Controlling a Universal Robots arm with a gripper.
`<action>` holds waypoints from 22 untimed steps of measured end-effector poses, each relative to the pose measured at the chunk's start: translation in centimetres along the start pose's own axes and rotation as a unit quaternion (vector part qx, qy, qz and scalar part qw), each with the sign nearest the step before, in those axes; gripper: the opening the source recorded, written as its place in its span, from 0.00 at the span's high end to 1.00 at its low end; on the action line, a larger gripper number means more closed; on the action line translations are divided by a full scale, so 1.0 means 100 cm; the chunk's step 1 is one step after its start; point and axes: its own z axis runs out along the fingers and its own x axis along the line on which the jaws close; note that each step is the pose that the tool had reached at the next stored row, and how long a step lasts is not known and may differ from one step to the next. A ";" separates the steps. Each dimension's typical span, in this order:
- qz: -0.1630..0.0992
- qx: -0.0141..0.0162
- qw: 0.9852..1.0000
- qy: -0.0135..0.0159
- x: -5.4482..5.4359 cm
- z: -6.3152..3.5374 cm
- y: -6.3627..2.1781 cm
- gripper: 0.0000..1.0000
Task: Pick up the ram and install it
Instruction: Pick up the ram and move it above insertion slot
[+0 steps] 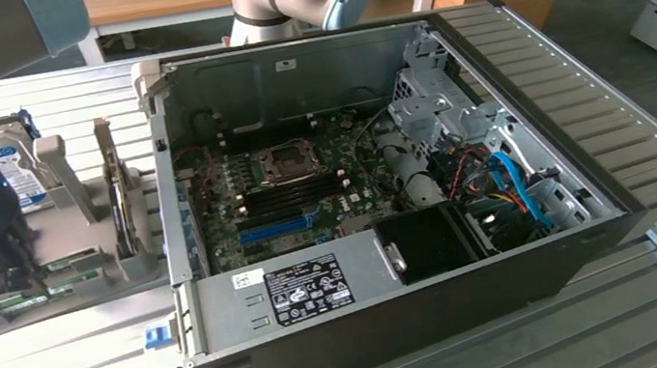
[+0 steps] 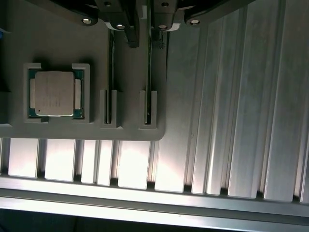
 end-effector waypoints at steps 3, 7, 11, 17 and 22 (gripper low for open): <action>0.000 0.000 1.000 0.000 0.000 0.0000 -0.0017 0.75; 0.000 0.000 1.000 0.000 0.000 -0.0002 -0.0038 0.75; 0.000 0.000 1.000 0.000 0.000 -0.0002 -0.0057 0.75; 0.000 0.000 1.000 0.000 0.001 -0.0004 -0.0085 0.75; 0.000 0.000 1.000 0.000 0.001 -0.0003 -0.0086 0.75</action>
